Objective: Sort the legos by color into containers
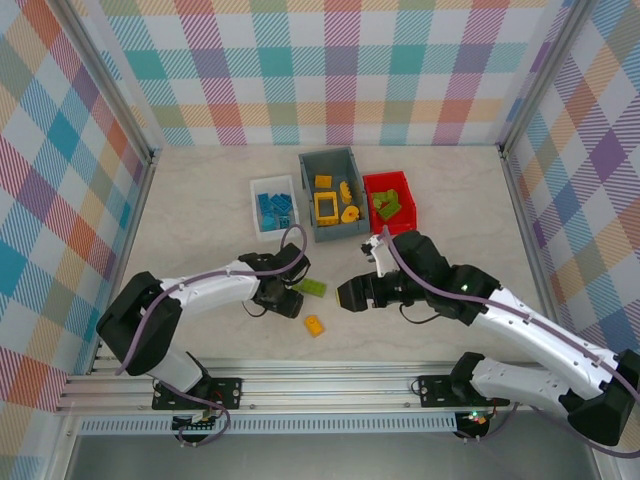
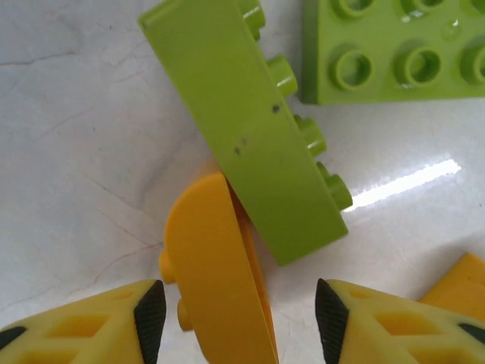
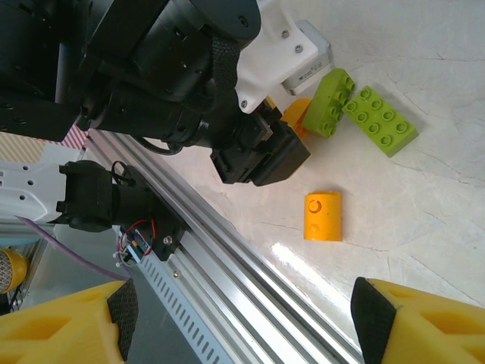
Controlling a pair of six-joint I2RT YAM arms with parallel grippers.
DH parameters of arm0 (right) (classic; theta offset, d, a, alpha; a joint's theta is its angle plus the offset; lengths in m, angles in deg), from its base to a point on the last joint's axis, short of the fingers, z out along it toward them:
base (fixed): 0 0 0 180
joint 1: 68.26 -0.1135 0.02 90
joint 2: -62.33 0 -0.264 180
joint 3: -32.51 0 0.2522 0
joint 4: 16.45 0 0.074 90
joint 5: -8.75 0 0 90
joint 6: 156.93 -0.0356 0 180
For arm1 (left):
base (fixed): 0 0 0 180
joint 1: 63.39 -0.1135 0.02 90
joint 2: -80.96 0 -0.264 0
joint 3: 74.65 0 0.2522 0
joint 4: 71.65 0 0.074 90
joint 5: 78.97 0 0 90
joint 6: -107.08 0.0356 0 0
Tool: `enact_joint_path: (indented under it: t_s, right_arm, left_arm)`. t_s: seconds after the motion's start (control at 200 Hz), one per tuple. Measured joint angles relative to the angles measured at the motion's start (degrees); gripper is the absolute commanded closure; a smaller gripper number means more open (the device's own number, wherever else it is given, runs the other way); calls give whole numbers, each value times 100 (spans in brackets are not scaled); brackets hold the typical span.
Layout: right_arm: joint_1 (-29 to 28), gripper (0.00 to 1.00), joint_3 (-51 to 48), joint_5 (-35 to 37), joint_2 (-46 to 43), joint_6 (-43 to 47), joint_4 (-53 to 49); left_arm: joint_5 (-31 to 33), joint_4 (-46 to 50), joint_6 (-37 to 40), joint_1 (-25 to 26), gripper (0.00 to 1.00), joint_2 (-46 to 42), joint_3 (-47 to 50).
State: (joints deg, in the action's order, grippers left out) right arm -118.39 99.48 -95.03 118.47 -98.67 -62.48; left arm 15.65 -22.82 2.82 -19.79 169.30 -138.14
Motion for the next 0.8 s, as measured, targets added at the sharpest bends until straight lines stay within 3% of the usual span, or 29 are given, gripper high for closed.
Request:
enact_joint_path:
  t_s: [0.235, 0.425, 0.675, 0.8]
  right_arm:
    - [-13, 24, 0, 2, 44, -44, 15]
    - [-13, 24, 0, 2, 153, -44, 39]
    - [-13, 27, 9, 186, 354, -52, 76]
    - [-17, 30, 31, 627, 363, -92, 74]
  left_arm:
    - [125, -79, -201, -2, 68, 225, 0]
    - [232, 90, -328, -2, 76, -96, 11]
    - [468, 898, -509, -2, 78, -1115, -111]
    - [514, 1432, -525, -2, 78, -1158, -1021]
